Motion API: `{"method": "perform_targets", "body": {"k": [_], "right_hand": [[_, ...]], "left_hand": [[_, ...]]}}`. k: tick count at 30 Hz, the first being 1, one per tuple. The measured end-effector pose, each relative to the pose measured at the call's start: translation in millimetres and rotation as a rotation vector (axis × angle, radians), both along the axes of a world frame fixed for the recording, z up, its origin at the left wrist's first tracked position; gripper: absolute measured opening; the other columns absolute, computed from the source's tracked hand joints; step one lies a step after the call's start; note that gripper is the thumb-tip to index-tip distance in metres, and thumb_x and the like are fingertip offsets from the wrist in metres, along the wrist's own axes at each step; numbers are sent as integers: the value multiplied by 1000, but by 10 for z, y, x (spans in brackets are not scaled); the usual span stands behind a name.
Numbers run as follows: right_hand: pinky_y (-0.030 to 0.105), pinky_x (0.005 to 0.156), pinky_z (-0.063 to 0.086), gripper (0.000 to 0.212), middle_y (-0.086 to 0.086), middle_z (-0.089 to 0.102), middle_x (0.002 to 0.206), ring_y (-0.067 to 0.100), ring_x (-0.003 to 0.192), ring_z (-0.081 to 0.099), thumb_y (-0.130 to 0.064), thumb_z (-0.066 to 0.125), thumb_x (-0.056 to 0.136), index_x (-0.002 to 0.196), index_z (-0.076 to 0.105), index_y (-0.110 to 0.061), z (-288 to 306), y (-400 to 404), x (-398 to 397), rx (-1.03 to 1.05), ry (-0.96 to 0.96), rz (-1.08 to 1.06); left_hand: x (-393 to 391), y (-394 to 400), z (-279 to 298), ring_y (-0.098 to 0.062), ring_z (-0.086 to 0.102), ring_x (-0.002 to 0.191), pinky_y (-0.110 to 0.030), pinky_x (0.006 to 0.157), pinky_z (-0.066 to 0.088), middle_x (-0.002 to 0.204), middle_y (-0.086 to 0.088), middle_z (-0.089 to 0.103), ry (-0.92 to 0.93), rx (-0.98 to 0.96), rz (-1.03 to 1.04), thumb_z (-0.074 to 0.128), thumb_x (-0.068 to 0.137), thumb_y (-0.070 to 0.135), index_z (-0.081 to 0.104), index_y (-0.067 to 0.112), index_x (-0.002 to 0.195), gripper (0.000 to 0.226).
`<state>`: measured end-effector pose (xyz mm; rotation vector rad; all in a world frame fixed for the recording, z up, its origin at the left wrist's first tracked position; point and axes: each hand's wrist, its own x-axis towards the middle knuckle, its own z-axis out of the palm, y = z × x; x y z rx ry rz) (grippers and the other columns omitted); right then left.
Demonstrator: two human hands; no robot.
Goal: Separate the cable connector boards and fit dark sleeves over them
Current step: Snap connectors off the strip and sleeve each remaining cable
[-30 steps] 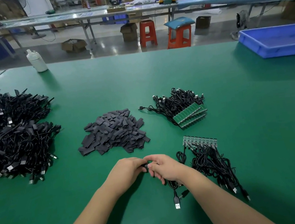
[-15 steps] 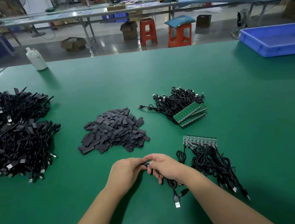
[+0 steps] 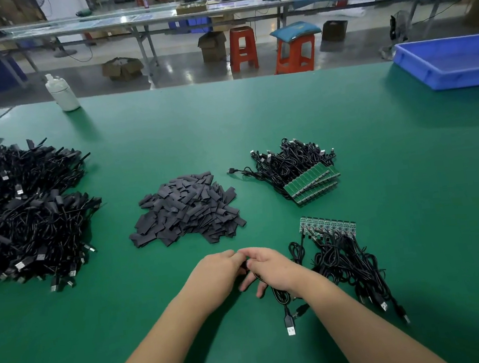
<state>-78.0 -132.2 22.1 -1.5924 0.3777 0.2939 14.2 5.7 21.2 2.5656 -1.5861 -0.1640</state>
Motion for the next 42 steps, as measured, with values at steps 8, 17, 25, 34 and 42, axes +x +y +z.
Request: {"method": "perform_targets", "body": {"k": [8,17,25,34,42], "right_hand": [[29,47,52,39,9,67,96,22,87,70,-5,31,101,121,61,-21,5,-4,14,72,-23,-129],[28,56,56,30,12,58,99,21,68,68,-3,34,101,109,62,-12,32,9,39,206,-3,-164],[34,65,60,23,17,71,97,24,70,68,-3,35,103,118,52,2,86,3,35,320,-62,-413],[35,96,46,21,13,68,121,23,115,60,-4,42,102,112,61,-7,279,101,186,662,-204,-661],[38,95,50,36,6,65,124,19,101,62,-25,48,100,133,59,-19,340,-922,-140,-1175,-43,-271]], "left_hand": [[-47,-112,-113,-21,55,96,-26,76,36,106,-1,55,-13,-41,17,47,98,44,50,16,124,38],[-92,-28,-131,-21,56,111,-33,97,47,138,5,48,340,-448,436,64,88,23,37,22,146,64],[-348,-1,-71,10,59,77,-3,65,40,90,19,67,574,-697,731,64,91,26,56,31,122,32],[-433,-96,32,-14,69,72,-20,68,52,73,4,74,847,-708,717,72,85,11,70,24,95,16],[775,788,448,-13,67,80,-24,74,48,87,5,73,244,-718,925,71,87,20,75,23,96,11]]}}
